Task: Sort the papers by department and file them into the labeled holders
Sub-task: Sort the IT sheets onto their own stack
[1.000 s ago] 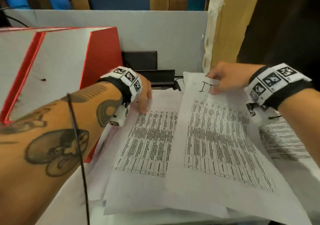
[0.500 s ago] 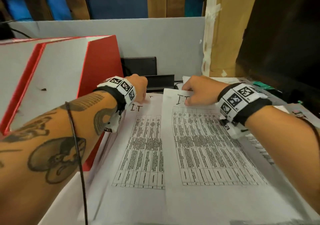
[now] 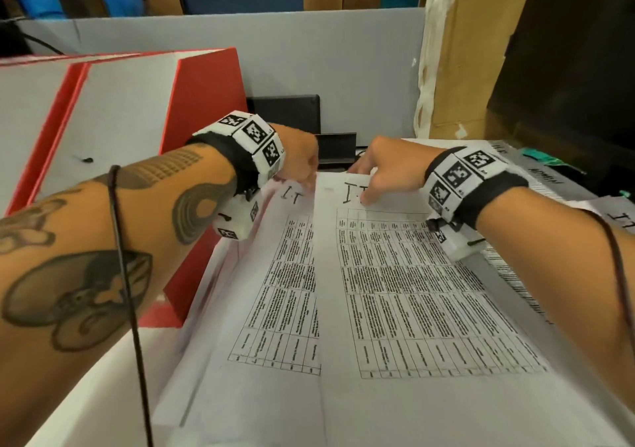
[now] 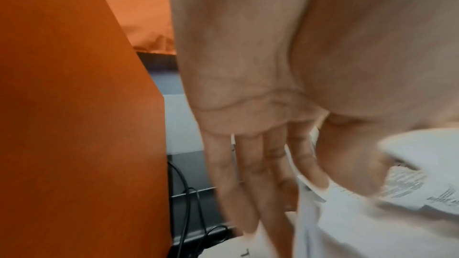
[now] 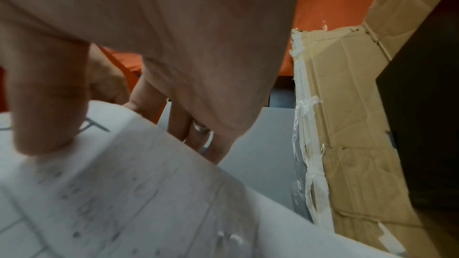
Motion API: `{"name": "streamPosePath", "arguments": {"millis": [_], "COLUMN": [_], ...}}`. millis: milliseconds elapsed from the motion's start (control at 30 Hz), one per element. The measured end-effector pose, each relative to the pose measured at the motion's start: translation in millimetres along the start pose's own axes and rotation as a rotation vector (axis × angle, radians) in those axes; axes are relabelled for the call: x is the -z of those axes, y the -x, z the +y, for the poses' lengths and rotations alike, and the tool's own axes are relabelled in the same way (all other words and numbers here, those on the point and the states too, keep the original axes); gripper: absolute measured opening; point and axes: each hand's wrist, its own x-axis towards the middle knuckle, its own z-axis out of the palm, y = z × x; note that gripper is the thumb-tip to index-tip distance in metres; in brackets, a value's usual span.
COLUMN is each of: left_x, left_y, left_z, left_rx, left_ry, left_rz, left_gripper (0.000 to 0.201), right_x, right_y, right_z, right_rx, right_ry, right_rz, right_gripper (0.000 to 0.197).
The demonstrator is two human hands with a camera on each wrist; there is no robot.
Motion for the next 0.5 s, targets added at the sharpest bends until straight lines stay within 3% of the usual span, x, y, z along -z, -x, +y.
{"name": "streamPosePath", "arguments": {"millis": [100,200,300,400,500], "left_x": [0,-1,2,4,4], "left_y": [9,9,3,0,-1], "left_z": [-8,-14,-10,2,2], "left_rx": [0.045,-0.007,-0.054,-0.083,-0.026], "left_ry": [0.009,-0.003,0.217,0.473,0.548], "left_rz": [-0.159,-0.028,0.053,-0.071,-0.188], "left_gripper": [0.036,0.02,0.016,0.018,0.022], "right_x": [-1,1,3,5,10], "right_y": [-4,-1,1,4,13], "right_z": [2,6,9,12,23], "right_rx": [-0.012,-0.018,-0.013,0.008,0.0], "right_ry": [0.034,-0.112,-0.273,-0.155,-0.03], "right_rz": [-0.021,0.035,0.094,0.078,0.036], "right_gripper": [0.019,0.015,0.019,0.009,0.023]}}
